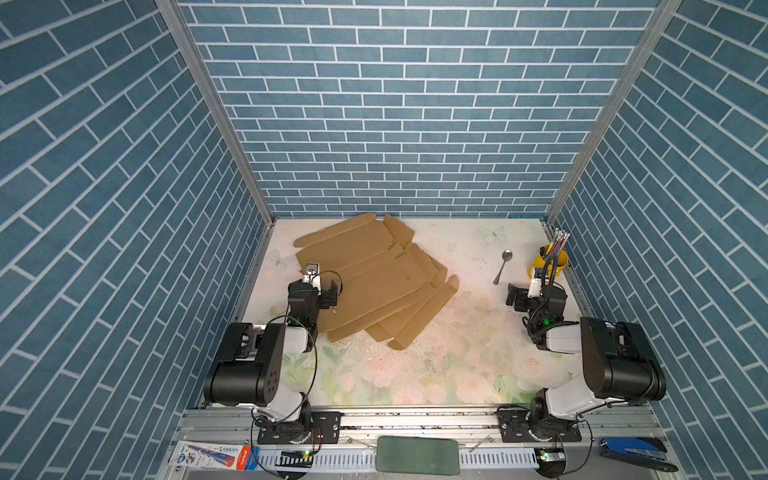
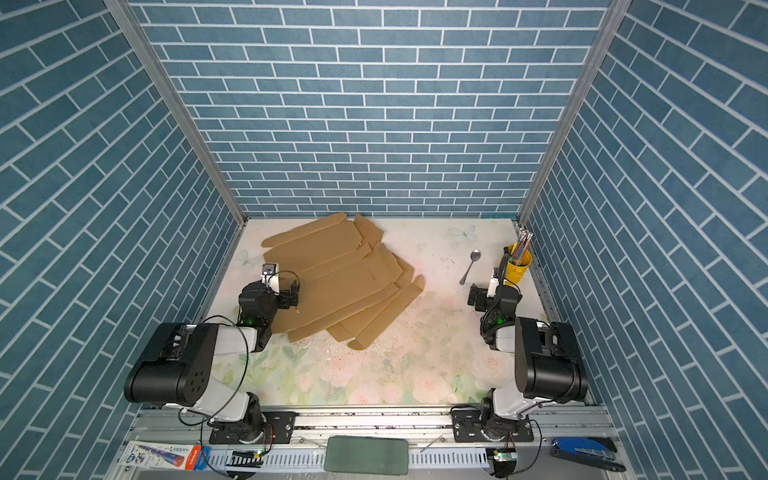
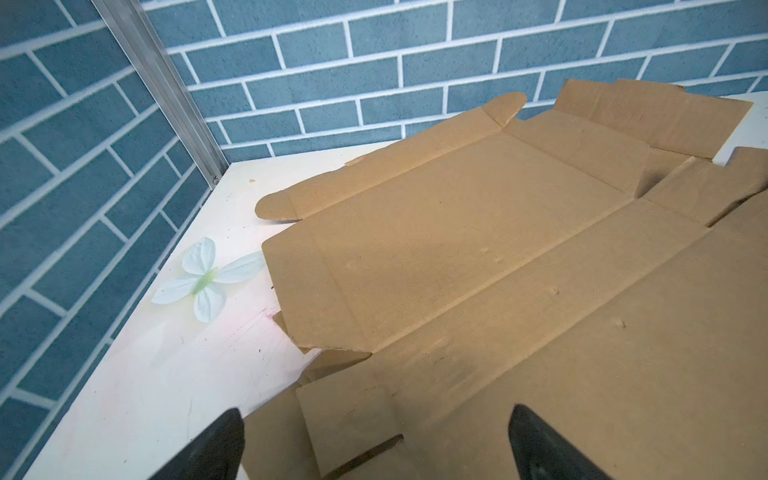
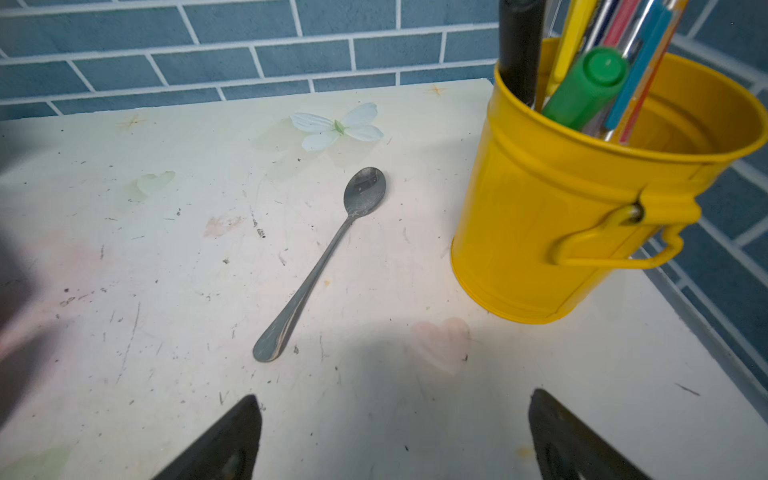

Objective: Fold the paper box

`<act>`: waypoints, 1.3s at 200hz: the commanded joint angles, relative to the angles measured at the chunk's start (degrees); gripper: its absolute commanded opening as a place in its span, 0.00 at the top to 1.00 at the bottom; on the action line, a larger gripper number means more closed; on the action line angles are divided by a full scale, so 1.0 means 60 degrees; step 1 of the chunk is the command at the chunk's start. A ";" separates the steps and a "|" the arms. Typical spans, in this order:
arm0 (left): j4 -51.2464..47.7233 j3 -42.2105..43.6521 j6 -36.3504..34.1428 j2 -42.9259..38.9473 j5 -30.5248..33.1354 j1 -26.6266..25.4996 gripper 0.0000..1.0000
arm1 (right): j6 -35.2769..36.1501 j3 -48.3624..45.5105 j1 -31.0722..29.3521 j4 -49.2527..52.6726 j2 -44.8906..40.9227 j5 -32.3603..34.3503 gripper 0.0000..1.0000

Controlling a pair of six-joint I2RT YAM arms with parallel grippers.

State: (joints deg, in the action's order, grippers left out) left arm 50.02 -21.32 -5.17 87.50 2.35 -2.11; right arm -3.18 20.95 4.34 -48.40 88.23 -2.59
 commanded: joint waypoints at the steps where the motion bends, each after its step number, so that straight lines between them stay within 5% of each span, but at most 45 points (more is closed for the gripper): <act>1: -0.0012 -0.0126 0.0041 0.0053 -0.0068 0.0058 0.00 | -0.0049 0.0335 -0.0009 -0.0035 -0.0024 -0.0037 0.01; 119: 0.0011 -0.0101 0.0131 0.0050 -0.0135 0.0132 0.00 | -0.0030 0.0361 -0.0019 0.0002 0.0000 -0.0007 0.01; 180: 0.1533 0.0720 0.0638 0.0019 0.1228 0.0132 0.00 | -0.0012 0.0361 -0.0034 0.0004 -0.0006 0.0007 0.01; 260: 0.0632 0.0234 0.0671 0.0019 0.1306 0.0132 0.00 | -0.0027 0.0345 -0.0035 -0.0013 -0.0014 0.0000 0.01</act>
State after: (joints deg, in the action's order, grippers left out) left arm 54.94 -18.72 -1.80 87.50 9.28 -1.63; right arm -3.18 20.99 4.29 -48.36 88.23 -2.61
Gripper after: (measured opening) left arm 0.995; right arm 0.991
